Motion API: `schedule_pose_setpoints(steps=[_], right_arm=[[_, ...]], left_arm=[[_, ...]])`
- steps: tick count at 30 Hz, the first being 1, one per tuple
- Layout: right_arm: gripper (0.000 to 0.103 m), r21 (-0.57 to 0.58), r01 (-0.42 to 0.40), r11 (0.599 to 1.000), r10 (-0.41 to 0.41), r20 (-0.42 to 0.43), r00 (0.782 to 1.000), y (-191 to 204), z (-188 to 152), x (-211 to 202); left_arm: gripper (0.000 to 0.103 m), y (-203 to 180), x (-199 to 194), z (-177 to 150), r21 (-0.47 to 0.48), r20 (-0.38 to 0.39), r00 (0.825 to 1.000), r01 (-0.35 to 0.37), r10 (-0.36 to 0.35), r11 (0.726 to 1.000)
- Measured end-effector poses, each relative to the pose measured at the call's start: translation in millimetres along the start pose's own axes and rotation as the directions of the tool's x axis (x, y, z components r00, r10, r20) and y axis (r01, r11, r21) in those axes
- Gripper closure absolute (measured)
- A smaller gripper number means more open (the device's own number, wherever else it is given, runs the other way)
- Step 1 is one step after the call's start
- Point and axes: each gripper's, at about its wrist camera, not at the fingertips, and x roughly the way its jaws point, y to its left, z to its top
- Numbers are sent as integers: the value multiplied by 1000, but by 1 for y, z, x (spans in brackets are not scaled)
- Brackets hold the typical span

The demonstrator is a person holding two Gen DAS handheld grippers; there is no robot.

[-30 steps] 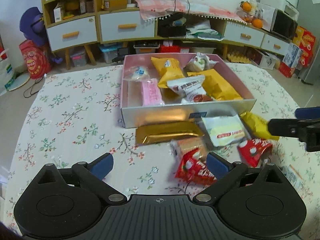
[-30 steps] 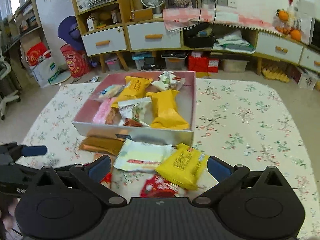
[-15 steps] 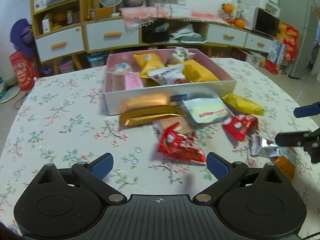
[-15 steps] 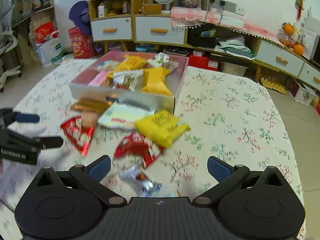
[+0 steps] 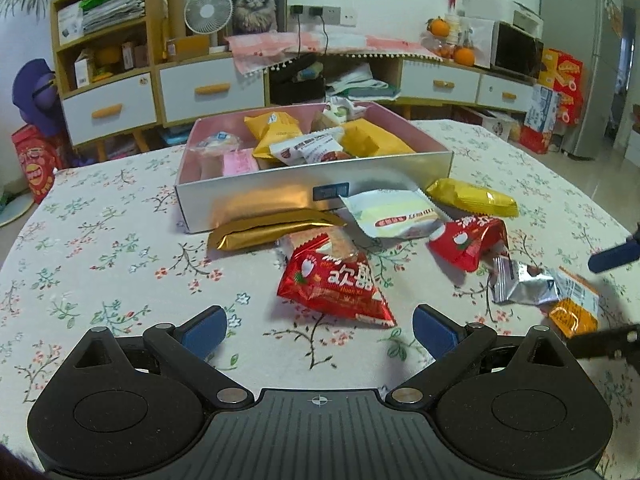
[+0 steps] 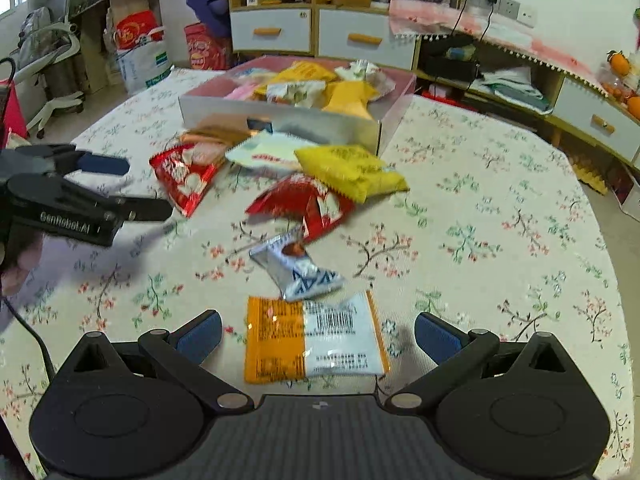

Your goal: Organize snacks

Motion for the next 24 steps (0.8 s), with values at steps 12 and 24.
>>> schedule_pose_setpoints(steps=[12,24], right_arm=[[25,6,-37,999,37,-26,999,-7,-8,6],[31,-16,-49,999,49,-12,999,-6,-8,4]], left_arm=[[5,-18,12,10,26,53,999,1,-2,1000],[43,-15,16,11,5,13,1000,-11,11,1000]])
